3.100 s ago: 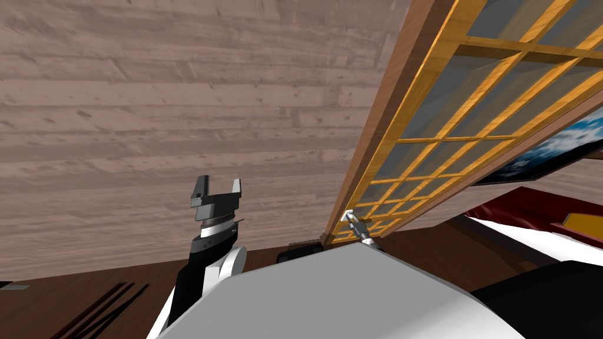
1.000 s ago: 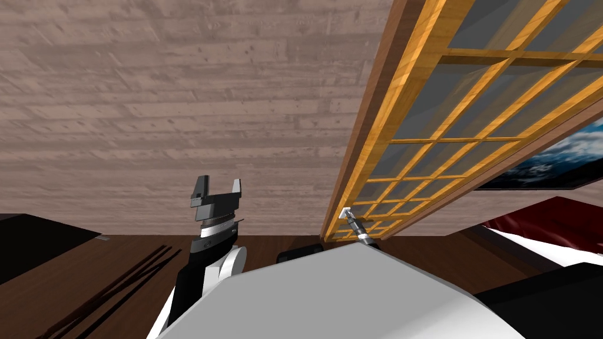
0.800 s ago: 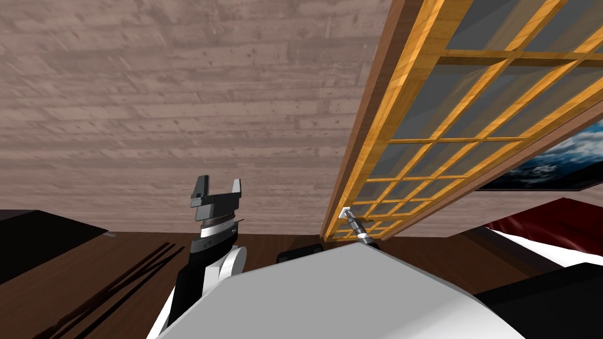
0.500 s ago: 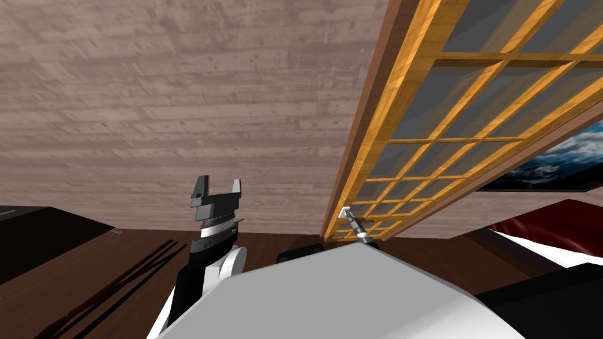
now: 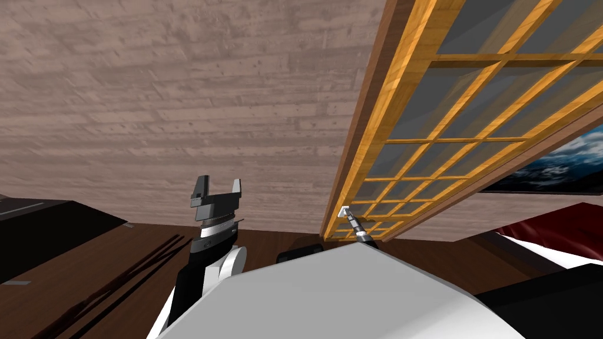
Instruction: Pull the door open
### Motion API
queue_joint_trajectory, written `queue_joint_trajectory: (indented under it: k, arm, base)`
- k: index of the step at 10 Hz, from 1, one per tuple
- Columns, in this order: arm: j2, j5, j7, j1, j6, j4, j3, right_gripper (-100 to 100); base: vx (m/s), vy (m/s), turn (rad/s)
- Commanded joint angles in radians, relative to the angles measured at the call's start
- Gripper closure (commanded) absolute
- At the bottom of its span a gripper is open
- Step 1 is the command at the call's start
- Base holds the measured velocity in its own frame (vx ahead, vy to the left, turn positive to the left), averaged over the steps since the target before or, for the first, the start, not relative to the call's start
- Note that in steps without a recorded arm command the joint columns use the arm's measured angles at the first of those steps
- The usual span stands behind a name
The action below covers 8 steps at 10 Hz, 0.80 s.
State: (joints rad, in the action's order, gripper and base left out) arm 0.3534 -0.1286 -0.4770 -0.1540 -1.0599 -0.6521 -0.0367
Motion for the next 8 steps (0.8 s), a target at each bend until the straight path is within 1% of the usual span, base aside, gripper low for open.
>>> queue_joint_trajectory:
  k: [1,2,3,4,5,6,7,8]
  arm:
    - [-0.005,-0.009,0.05,0.003,0.004,0.007,0.005,100]
    - [-0.005,-0.009,0.052,0.003,0.004,0.007,0.005,100]
    - [-0.007,-0.018,0.092,0.007,0.008,0.008,0.007,100]
    - [-0.009,-0.026,0.116,0.012,0.011,0.009,0.009,100]
    - [-0.009,-0.026,0.134,0.012,0.011,0.009,0.009,100]
    - [-0.01,-0.035,0.167,0.017,0.015,0.01,0.011,100]
    - [-0.01,-0.035,0.175,0.017,0.015,0.01,0.011,100]
    - [-0.012,-0.043,0.212,0.021,0.019,0.011,0.013,100]
  base:
    - [-0.041,-0.012,0.047]
    - [-0.03,-0.015,0.028]
    - [-0.035,-0.014,0.047]
    - [-0.047,-0.023,0.078]
    - [-0.036,-0.022,0.036]
    - [-0.042,-0.02,0.049]
    - [-0.031,-0.016,0.033]
    - [-0.037,-0.016,0.051]
